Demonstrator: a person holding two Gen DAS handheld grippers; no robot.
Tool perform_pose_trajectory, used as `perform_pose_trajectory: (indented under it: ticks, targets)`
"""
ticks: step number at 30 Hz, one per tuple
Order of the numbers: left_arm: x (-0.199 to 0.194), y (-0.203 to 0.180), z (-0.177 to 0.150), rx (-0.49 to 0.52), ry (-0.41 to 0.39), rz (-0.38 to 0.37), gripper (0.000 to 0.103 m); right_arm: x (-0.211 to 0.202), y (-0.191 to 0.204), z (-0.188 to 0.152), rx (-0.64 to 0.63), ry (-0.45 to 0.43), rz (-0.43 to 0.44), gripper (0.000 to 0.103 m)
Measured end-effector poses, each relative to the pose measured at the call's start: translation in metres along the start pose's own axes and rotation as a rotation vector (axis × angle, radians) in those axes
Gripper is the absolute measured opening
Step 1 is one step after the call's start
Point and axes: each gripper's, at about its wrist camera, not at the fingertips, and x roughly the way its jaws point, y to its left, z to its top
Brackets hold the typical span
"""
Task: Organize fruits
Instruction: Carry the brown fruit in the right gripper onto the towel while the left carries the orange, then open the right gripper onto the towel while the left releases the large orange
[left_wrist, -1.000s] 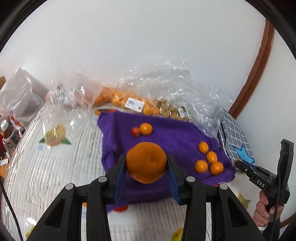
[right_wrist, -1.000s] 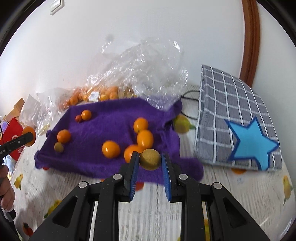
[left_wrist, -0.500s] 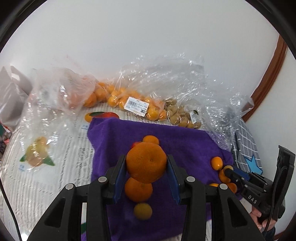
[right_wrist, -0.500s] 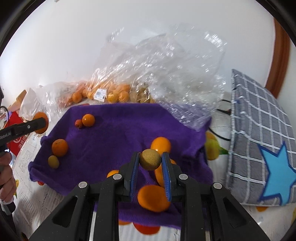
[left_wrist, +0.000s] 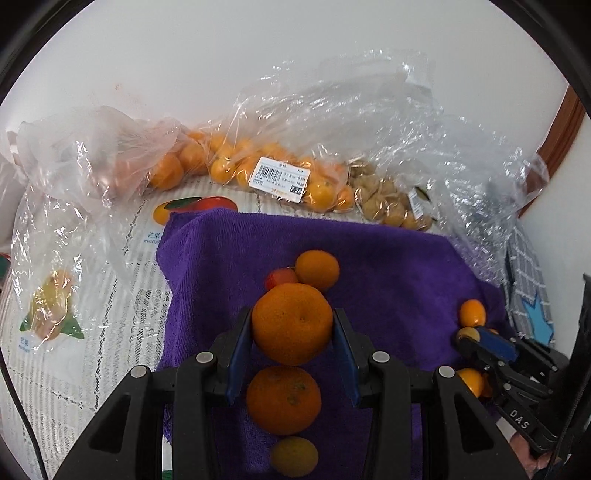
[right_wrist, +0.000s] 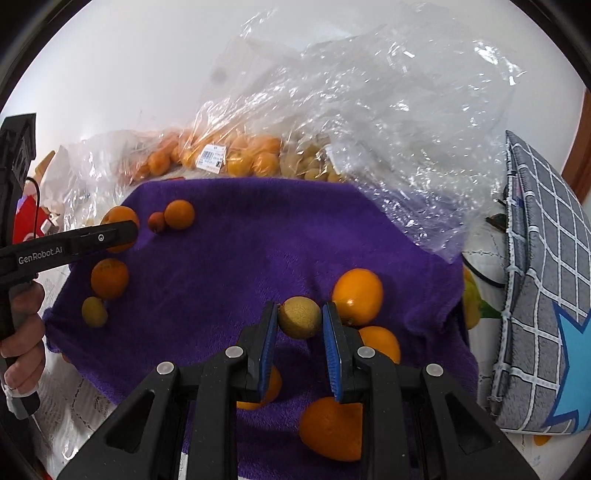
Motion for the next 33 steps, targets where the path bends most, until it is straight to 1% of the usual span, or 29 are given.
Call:
perform_pose_trajectory:
  ticks: [8, 14, 19, 21, 23, 26, 28, 30, 33]
  targets:
    - [0.004, 0.001, 0.000, -0.006, 0.018, 0.003, 0.040, 0.009, 0.001, -0.002, -0.007, 0.022, -0.003, 0.025]
    - [0.004, -0.003, 0.000, 0.001, 0.016, 0.022, 0.041, 0.011, 0.002, -0.001, -0.006, 0.023, -0.006, 0.025]
    - [-0.013, -0.007, 0.000, 0.010, -0.015, 0.016, 0.041, 0.007, 0.002, -0.003, -0.003, 0.023, -0.014, 0.026]
    - [-0.024, -0.009, -0.001, 0.016, -0.035, 0.017, 0.044, 0.000, 0.002, -0.003, 0.003, 0.016, -0.020, 0.030]
    - [-0.035, -0.010, -0.002, 0.019, -0.047, 0.016, 0.045, -0.009, 0.001, -0.003, 0.015, 0.004, -0.025, 0.034]
    - [-0.054, -0.009, -0.006, 0.018, -0.066, 0.013, 0.046, -0.027, -0.001, -0.004, 0.037, -0.017, -0.032, 0.036]
    - [-0.067, -0.009, -0.011, 0.014, -0.079, 0.007, 0.048, -0.042, -0.003, -0.006, 0.049, -0.034, -0.046, 0.040]
    - [-0.080, -0.009, -0.017, 0.023, -0.092, 0.021, 0.048, -0.061, -0.004, -0.010, 0.067, -0.061, -0.065, 0.045]
    - [-0.098, -0.012, -0.027, 0.038, -0.113, 0.053, 0.048, -0.090, -0.009, -0.017, 0.095, -0.093, -0.083, 0.050]
